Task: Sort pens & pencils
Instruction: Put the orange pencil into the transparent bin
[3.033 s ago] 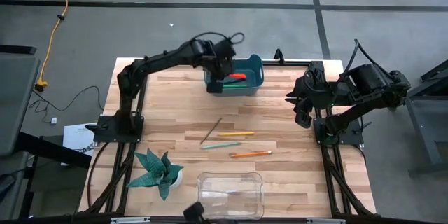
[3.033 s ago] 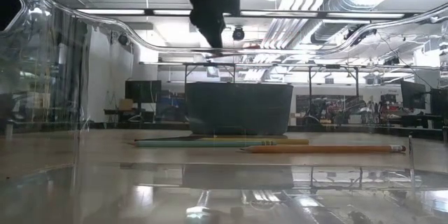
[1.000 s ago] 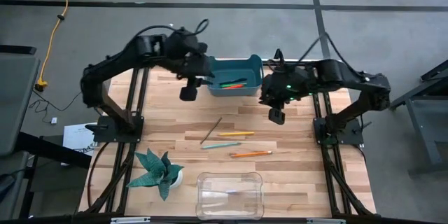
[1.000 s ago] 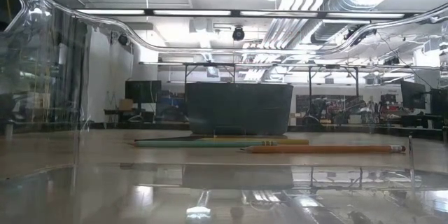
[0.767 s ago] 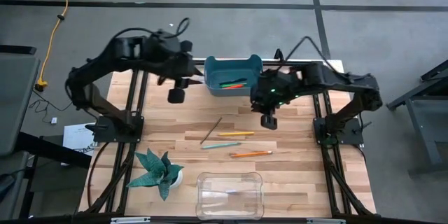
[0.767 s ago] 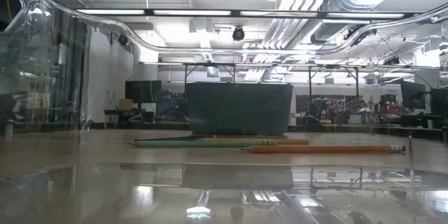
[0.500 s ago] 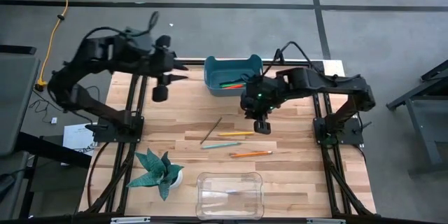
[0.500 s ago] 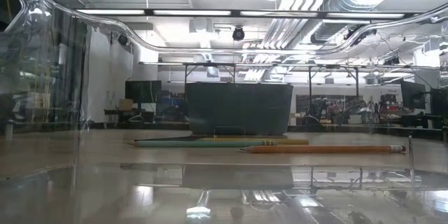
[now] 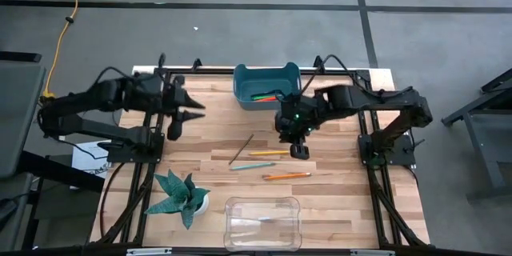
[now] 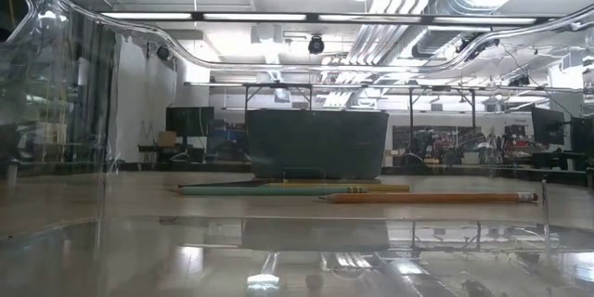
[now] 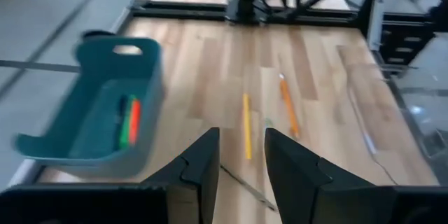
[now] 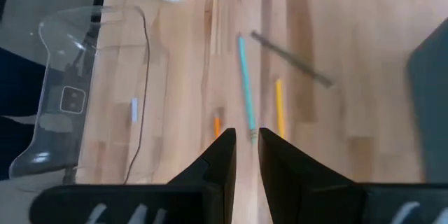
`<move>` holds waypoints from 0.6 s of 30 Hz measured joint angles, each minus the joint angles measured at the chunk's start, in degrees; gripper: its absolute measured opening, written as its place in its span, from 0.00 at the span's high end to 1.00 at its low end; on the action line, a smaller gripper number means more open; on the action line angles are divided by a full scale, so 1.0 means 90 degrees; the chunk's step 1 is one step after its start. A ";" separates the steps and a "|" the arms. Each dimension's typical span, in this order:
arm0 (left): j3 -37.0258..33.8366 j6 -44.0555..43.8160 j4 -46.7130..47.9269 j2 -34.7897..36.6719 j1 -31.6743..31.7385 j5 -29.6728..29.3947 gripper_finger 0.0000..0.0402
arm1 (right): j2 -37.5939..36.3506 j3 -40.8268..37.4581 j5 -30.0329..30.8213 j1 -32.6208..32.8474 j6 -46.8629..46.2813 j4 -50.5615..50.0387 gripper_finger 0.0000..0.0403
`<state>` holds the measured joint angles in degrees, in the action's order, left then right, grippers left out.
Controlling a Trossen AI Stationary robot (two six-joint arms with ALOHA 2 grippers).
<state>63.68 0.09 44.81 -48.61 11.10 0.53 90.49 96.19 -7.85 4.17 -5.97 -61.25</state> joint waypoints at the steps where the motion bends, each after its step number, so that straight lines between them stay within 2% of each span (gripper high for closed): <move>1: -0.0190 -0.0083 -0.0129 0.0041 -0.0129 -0.0035 0.74 | -0.0195 -0.0460 -0.0080 0.0018 -0.0169 0.0361 0.87; 6: -0.0815 -0.0428 -0.0675 0.0075 -0.0752 -0.0373 0.74 | -0.1307 -0.2837 -0.0468 0.0125 -0.1479 0.2569 0.87; 9: -0.1159 -0.0680 -0.1125 0.0078 -0.1113 -0.0716 0.74 | -0.1764 -0.3757 -0.0649 0.0209 -0.2195 0.3196 0.87; 13: -0.1679 -0.1061 -0.1653 0.0079 -0.1520 -0.0929 0.74 | -0.1884 -0.4363 -0.0680 0.0440 -0.2657 0.2914 0.87; 18: -0.2338 -0.1687 -0.2157 0.0016 -0.1862 -0.1046 0.74 | -0.1713 -0.4579 -0.0696 0.0648 -0.2802 0.2971 0.87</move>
<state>42.64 -15.09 25.40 -48.47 -5.66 -8.88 75.08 54.98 -14.12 10.00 -31.19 -34.51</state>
